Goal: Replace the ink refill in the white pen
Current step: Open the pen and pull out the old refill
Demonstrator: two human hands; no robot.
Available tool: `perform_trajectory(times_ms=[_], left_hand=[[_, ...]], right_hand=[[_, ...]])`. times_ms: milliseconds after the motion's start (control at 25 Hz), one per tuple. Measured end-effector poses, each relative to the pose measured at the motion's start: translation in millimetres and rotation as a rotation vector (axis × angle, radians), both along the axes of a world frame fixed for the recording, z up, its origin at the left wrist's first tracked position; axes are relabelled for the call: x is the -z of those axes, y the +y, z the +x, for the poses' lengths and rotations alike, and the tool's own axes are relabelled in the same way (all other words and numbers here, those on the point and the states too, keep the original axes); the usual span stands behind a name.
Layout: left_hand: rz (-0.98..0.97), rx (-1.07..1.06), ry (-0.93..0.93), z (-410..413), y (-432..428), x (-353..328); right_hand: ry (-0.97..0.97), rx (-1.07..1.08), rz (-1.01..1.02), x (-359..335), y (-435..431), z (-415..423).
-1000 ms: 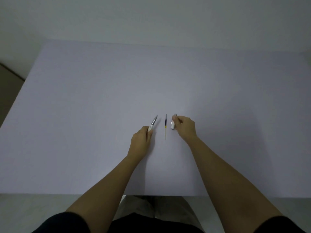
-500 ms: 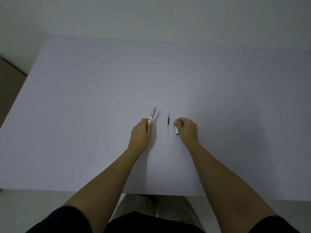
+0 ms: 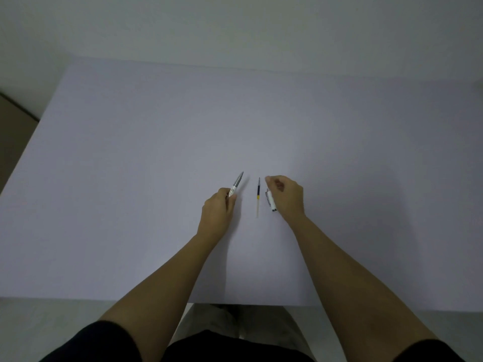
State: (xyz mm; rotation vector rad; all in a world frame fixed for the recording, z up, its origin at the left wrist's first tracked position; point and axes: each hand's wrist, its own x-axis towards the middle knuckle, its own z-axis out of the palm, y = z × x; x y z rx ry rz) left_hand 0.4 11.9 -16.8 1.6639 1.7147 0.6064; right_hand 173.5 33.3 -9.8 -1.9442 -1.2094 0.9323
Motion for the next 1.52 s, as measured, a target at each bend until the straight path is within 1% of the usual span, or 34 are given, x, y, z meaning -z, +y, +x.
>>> perform_trajectory(times_ms=[120, 200, 320, 400, 520, 600, 720, 880, 1040, 1120, 1200, 1240, 1360, 1520], left_hand=[[0.038, 0.04, -0.022, 5, 1, -4], [0.07, 0.072, -0.044, 9, -1, -7], [0.092, 0.078, -0.125, 12, -3, -12], [0.071, 0.095, -0.197, 11, -3, -15], [0.002, 0.126, -0.239, 6, -2, -15], [-0.038, 0.125, -0.243, 3, -3, -15], [-0.015, 0.109, -0.247, 5, -6, -17], [0.028, 0.099, -0.246, 12, -7, -20], [0.059, 0.068, -0.227, 13, -9, -21], [0.069, 0.072, -0.227, 13, -10, -23], [0.059, 0.077, -0.224, 15, -12, -24], [0.055, 0.076, -0.221, 15, -13, -24], [0.072, 0.073, -0.225, 13, -13, -24], [0.056, 0.068, -0.238, 13, -16, -24]], right_hand=[[0.185, -0.148, -0.082, -14, 4, -18], [0.248, -0.11, -0.042, -18, 3, -25], [0.274, -0.074, -0.007, -19, 2, -26], [0.318, -0.085, -0.003, -22, 2, -25], [0.379, -0.112, -0.003, -24, 1, -20], [0.459, -0.124, -0.002, -26, 0, -19], [0.606, -0.129, -0.038, -26, -4, -20], [0.575, -0.127, -0.055, -23, -8, -26], [0.704, -0.208, -0.14, -28, -7, -23], [0.678, -0.204, -0.138, -29, -8, -22], [0.614, -0.152, -0.08, -30, -8, -22], [0.608, -0.14, -0.061, -30, -8, -22], [0.68, -0.173, -0.086, -31, -9, -20], [0.596, -0.11, -0.079, -31, -11, -23]])
